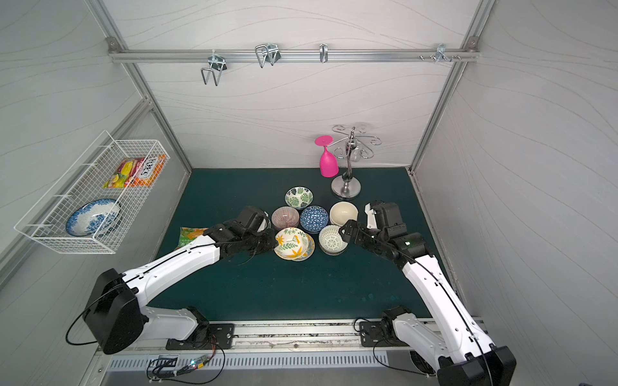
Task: Stack the bowls
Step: Place the bowl on the bowl.
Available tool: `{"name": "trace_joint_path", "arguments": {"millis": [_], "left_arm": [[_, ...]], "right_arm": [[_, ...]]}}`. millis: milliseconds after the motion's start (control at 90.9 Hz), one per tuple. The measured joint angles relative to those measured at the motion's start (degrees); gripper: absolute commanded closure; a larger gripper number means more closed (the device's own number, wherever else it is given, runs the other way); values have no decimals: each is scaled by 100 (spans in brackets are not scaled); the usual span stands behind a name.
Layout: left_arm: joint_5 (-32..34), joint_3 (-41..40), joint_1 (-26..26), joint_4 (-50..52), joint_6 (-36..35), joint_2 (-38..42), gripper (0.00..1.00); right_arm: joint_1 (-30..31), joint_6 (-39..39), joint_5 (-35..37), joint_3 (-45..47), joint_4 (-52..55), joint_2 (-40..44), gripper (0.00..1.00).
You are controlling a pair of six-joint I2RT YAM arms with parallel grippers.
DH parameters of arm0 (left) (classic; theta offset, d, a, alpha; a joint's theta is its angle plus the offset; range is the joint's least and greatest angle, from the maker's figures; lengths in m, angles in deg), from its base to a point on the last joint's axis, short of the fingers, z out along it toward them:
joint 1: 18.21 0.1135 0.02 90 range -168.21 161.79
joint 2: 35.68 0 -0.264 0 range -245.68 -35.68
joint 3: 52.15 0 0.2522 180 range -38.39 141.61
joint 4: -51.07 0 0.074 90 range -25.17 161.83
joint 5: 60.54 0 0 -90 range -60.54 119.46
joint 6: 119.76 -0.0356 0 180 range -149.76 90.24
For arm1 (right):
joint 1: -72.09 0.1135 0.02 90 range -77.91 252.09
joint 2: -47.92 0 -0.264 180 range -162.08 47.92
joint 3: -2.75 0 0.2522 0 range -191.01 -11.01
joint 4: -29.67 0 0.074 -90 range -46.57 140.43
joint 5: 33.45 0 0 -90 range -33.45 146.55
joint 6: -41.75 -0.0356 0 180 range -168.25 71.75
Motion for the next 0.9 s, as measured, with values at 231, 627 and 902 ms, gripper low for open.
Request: {"name": "trace_joint_path", "arguments": {"millis": [231, 627, 902], "left_arm": [[166, -9, -146, -402, 79, -413, 100], [341, -9, -201, -774, 74, -933, 100], [339, -9, -210, -946, 70, -1220, 100]], "right_arm": [[0, 0, 0, 15, 0, 4, 1], [0, 44, 2, 15, 7, 68, 1], [0, 50, 2, 15, 9, 79, 1]]}}
